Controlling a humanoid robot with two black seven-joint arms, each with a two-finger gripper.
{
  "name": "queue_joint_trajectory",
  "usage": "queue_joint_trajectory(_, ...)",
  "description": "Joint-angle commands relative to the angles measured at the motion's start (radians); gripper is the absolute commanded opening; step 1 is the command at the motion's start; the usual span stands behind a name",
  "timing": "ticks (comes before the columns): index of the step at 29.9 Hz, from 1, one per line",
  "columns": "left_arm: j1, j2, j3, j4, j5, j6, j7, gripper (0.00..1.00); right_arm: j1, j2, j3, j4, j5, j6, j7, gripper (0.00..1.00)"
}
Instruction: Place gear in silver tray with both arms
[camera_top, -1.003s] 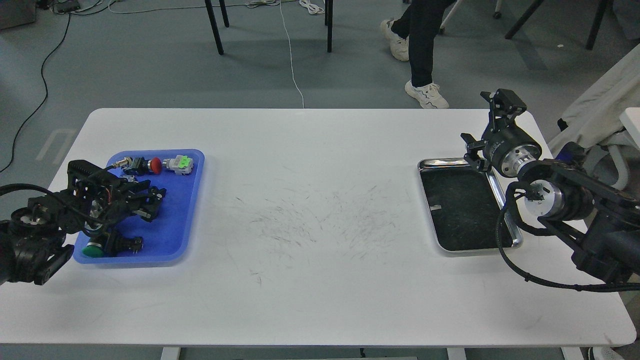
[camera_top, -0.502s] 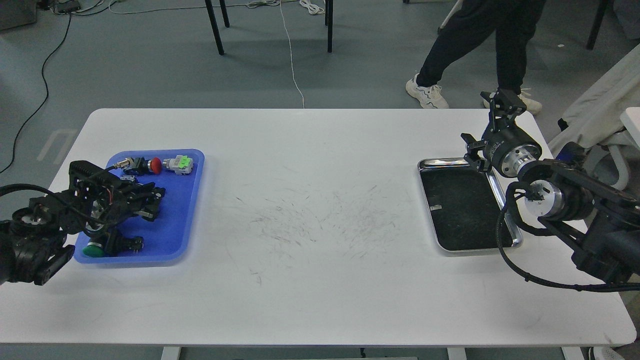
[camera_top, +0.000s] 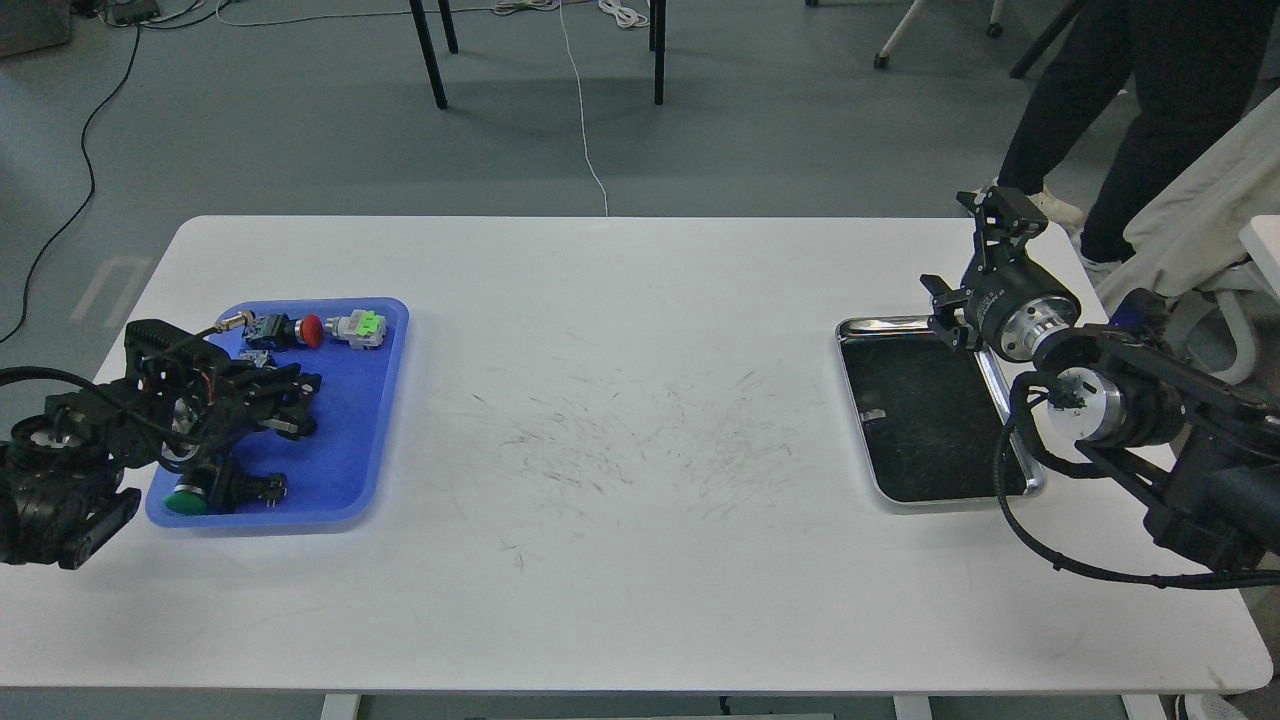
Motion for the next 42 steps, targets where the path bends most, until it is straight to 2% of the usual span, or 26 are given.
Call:
queue_joint_trajectory(1, -0.004, 0.004, 0.001, -0.009, -0.024, 0.001, -0.001, 0.11, 0.000, 0.000, 0.000, -0.001, 0.000, 0.000, 0.000, 0.99)
queue_joint_trajectory(12, -0.026, 0.039, -0.010, -0.047, -0.122, -0.023, -0.001, 0.10, -0.002, 0.001, 0.000, -0.002, 0.000, 0.000, 0.002, 0.99)
queue_joint_trajectory(22, -0.180, 0.142, -0.019, -0.271, -0.211, -0.057, -0.001, 0.09, 0.000, 0.003, -0.001, -0.004, 0.000, 0.000, 0.002, 0.99)
queue_joint_trajectory(24, -0.236, 0.170, -0.021, -0.351, -0.229, -0.095, -0.001, 0.09, 0.000, 0.001, -0.001, -0.002, 0.000, 0.000, 0.002, 0.99)
queue_joint_trajectory(26, -0.292, 0.186, -0.033, -0.421, -0.284, -0.178, -0.001, 0.09, 0.000, 0.000, -0.003, -0.002, 0.000, 0.000, 0.000, 0.99)
queue_joint_trajectory(28, -0.328, 0.190, -0.059, -0.464, -0.353, -0.224, -0.001, 0.09, -0.002, 0.000, -0.003, -0.002, 0.000, 0.000, 0.002, 0.99)
queue_joint_trajectory(32, -0.339, 0.182, -0.087, -0.491, -0.442, -0.226, -0.001, 0.09, -0.003, 0.000, -0.003, -0.002, 0.000, 0.001, 0.002, 0.99)
queue_joint_trajectory(38, -0.426, 0.176, -0.144, -0.610, -0.527, -0.223, -0.001, 0.09, -0.008, 0.001, -0.003, -0.004, 0.000, -0.002, 0.002, 0.99)
queue_joint_trajectory(42, -0.457, 0.142, -0.150, -0.629, -0.525, -0.224, -0.001, 0.09, -0.009, 0.005, -0.003, -0.004, 0.000, -0.005, 0.002, 0.99)
